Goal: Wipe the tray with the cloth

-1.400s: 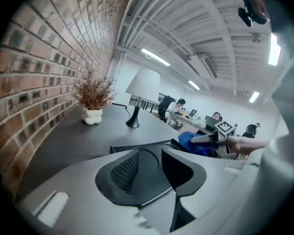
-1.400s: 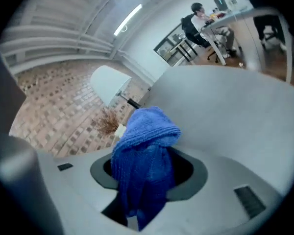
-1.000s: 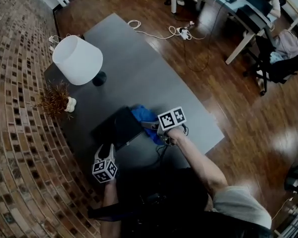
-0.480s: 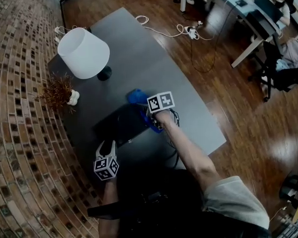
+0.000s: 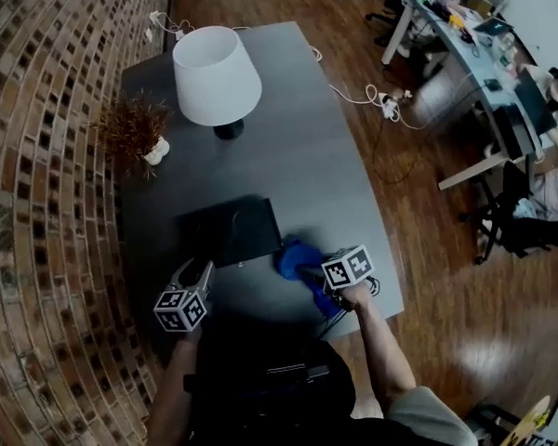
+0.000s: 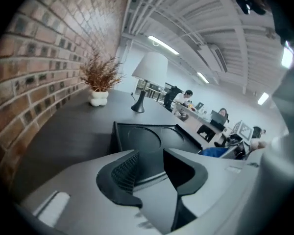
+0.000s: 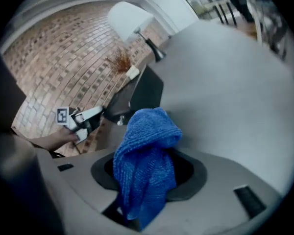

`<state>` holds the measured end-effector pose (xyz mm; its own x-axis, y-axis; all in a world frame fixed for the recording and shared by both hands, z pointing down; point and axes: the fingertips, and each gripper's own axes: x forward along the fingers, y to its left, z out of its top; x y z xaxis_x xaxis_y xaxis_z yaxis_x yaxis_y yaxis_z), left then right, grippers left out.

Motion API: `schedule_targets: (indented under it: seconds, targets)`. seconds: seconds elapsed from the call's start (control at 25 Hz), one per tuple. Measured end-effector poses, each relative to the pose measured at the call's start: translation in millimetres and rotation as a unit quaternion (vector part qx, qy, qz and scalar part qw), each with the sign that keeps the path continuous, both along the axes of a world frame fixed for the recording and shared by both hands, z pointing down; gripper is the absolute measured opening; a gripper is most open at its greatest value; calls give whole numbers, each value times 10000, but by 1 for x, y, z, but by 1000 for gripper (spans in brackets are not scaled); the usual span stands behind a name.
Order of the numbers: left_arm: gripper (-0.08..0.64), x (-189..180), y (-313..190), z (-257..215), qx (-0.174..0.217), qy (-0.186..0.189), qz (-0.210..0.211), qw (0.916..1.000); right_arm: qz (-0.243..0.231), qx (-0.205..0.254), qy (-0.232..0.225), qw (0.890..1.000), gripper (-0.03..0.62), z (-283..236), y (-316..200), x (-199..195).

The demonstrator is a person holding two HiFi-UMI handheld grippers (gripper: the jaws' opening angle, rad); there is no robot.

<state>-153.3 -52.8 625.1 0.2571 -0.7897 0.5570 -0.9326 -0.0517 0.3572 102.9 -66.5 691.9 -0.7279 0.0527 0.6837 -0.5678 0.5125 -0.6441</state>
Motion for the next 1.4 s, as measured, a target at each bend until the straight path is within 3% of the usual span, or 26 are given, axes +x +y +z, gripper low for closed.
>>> schedule_targets:
  seconds: [0.12, 0.2, 0.32, 0.44, 0.52, 0.68, 0.8, 0.88, 1.0, 1.12, 1.2, 1.28, 1.32, 1.4]
  targets:
    - [123, 6, 39, -7, -80, 1070, -417, 9934, 489, 1592, -122, 9860, 193, -57, -98, -16]
    - [123, 20, 52, 4, -231, 1776, -572, 9822, 293, 2220, -291, 9742, 195, -82, -155, -58]
    - [157, 30, 44, 19, -245, 2477, -842, 9648, -708, 2473, 264, 9660, 196, -67, -197, -128]
    - [187, 24, 27, 20, -101, 2857, -1115, 9518, -1680, 1907, 1129, 9606, 196, -20, -196, -156]
    - [177, 17, 21, 17, -42, 2886, -1189, 9500, -1826, 1215, 1208, 9682, 190, -4, -185, -155]
    - [212, -14, 9, 23, 4, 2586, -1315, 9570, -1426, 168, 725, 9870, 186, -2, -149, -131]
    - [215, -35, -19, 23, 52, 2508, -1248, 9599, -1335, -108, 451, 9900, 184, 6, -86, -100]
    - [227, -37, -46, 20, -7, 2252, -978, 9694, -1272, -66, 175, 9917, 184, 11, -35, -90]
    - [230, -24, -80, 17, -66, 1865, -463, 9814, -872, 450, -173, 9950, 189, 12, 3, -82]
    - [224, -19, -79, 16, -108, 1727, -254, 9846, -637, 1477, 239, 9867, 198, 3, -15, -65]
    - [175, -14, -53, 0, -8, 1902, -106, 9817, -696, 2228, 611, 9705, 202, -10, -38, -58]
    - [150, 7, -20, -25, 135, 2123, 221, 9769, -1006, 2937, 982, 9455, 202, -20, -62, -62]
    - [150, 22, -3, -32, 127, 2111, 458, 9763, -1239, 3121, 1175, 9346, 204, -18, -72, -67]
    - [150, 54, 31, -30, -34, 1837, 955, 9783, -1710, 3040, 1533, 9246, 213, 0, -82, -75]
